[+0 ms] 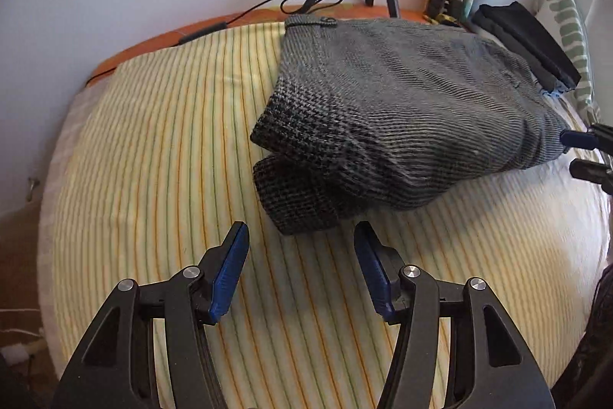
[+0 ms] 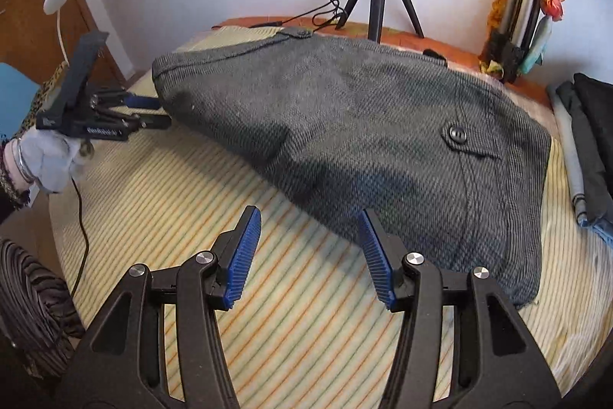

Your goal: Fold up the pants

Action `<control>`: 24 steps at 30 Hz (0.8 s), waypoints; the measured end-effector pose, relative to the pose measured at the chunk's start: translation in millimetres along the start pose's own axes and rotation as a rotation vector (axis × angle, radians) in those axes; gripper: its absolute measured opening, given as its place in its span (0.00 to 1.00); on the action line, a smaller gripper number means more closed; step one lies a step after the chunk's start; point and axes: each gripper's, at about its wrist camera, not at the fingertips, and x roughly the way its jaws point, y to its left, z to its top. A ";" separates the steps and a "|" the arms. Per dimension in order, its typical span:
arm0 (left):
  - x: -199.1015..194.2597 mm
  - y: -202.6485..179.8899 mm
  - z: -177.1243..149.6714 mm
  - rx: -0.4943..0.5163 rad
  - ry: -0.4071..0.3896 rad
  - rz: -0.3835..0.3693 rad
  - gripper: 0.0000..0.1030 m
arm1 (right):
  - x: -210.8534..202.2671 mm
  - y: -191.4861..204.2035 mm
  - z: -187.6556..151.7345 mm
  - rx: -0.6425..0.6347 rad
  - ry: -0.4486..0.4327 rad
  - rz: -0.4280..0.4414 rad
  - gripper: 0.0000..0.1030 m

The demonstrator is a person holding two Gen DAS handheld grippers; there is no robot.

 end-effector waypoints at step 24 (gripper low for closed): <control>-31.7 -4.4 26.6 -0.122 -0.103 -0.173 0.14 | 5.3 -1.6 -3.3 -0.020 -0.024 -0.058 0.53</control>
